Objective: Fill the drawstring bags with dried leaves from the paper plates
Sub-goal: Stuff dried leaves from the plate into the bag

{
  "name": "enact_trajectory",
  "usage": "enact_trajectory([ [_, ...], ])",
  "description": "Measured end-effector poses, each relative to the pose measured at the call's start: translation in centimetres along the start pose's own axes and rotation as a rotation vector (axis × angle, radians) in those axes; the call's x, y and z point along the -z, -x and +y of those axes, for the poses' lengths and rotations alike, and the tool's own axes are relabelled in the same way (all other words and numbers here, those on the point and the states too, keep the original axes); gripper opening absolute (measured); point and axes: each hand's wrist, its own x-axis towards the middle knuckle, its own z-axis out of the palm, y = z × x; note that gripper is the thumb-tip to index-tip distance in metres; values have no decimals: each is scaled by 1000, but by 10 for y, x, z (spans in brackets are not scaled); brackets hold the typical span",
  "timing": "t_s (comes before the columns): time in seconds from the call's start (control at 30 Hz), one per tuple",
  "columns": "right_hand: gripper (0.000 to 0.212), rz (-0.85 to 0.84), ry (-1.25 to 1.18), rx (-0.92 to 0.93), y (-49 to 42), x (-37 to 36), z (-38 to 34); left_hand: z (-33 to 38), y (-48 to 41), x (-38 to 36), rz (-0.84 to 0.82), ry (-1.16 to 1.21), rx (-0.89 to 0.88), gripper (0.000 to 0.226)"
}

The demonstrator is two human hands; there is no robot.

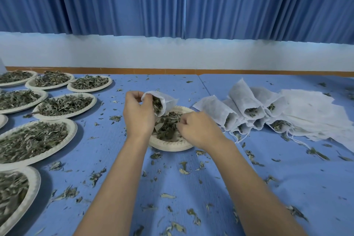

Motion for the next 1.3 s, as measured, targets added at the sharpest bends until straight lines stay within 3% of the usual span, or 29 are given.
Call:
enact_trajectory([
  [0.07,21,-32,-46,28,0,-4,-1,0,-2,1,-3,61,30,15],
  [0.23,21,218,-106,77,-4,-5,1,2,-3,2,34,206,44,12],
  [0.37,55,-134,84,236,-6,-21,-2,3,-2,1,48,291,77,10],
  [0.5,52,-266,114,222,-12,-24,0,1,-2,2,63,314,92,16],
  [0.83,34,-9,204,186,-4,-16,-8,-1,5,-6,25,286,65,11],
  [0.9,30,37,120,177,-3,-12,-6,-4,6,-6,-9,232,45,11],
  [1.03,19,143,-335,14,-4,5,4,-8,6,-4,-40,0,-31,13],
  [1.17,16,71,-668,-28,-3,23,9,-6,9,-4,-44,-230,-80,17],
  [1.3,21,21,-851,-25,-3,19,5,-4,10,-4,-101,-186,-37,20],
])
